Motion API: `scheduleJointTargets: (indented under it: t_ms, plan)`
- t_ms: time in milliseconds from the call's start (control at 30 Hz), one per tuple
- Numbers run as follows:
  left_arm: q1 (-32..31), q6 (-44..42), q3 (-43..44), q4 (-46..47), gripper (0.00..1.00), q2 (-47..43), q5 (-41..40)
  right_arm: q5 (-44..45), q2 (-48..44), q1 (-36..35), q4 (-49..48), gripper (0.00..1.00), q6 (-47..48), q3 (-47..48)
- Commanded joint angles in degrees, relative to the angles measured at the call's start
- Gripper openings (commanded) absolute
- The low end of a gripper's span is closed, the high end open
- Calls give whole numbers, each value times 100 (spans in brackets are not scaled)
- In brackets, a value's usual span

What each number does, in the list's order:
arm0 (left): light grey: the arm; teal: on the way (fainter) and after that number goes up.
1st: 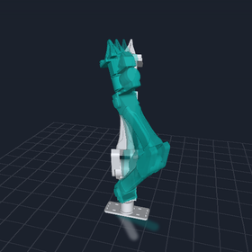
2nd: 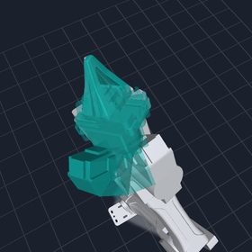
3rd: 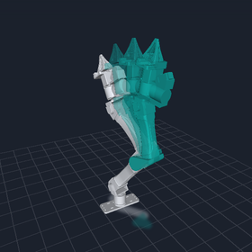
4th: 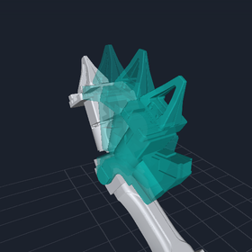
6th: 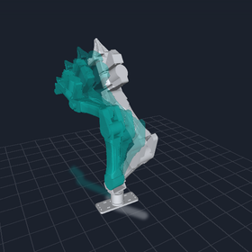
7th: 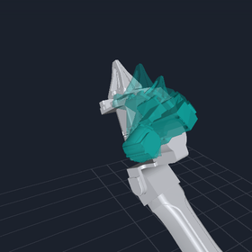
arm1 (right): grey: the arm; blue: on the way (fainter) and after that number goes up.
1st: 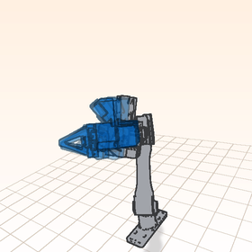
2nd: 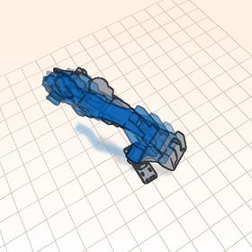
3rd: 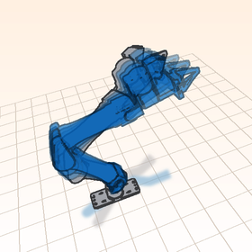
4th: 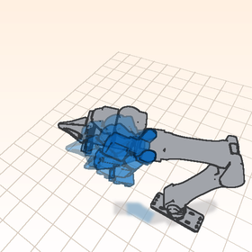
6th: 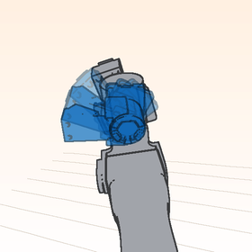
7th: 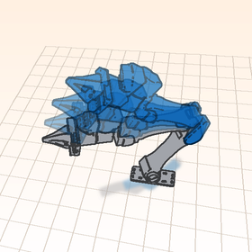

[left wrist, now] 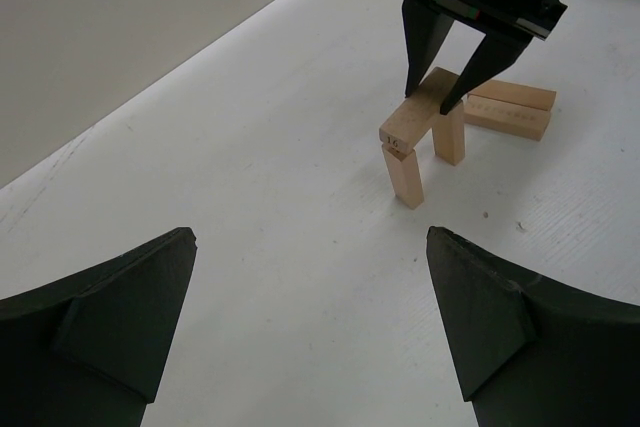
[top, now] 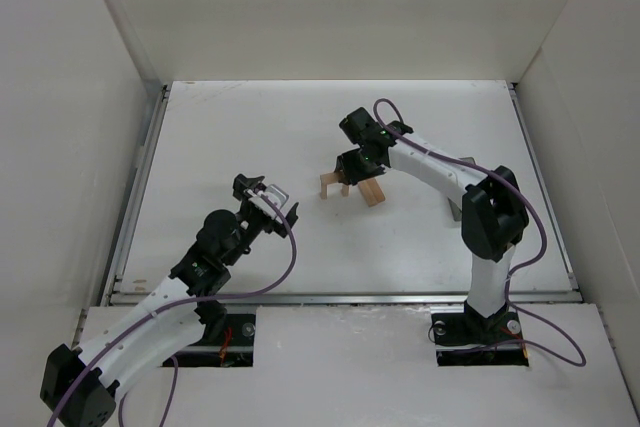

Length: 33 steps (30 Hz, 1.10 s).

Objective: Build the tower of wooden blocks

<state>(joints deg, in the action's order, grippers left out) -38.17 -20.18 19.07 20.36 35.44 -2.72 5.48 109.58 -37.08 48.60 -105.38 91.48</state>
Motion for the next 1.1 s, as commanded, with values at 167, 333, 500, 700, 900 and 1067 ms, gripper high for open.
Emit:
scheduleJointTargets:
  t_ms: [167,333,500,700,900,1067]
  plan:
    - [-24,50,-105,311,100,-99,-44,-55,46,43,97,0,-140,238]
    - [-24,50,-105,311,100,-99,-44,-108,46,43,97,0,-140,238]
    - [-24,50,-105,311,100,-99,-44,-108,46,43,97,0,-140,238]
    - [-24,50,-105,311,100,-99,-44,-108,46,43,97,3,-193,238]
    - [-24,50,-105,311,100,-99,-44,-108,46,43,44,10,-193,186]
    - [-24,50,-105,311,100,-99,-44,-283,46,96,-79,20,-193,72]
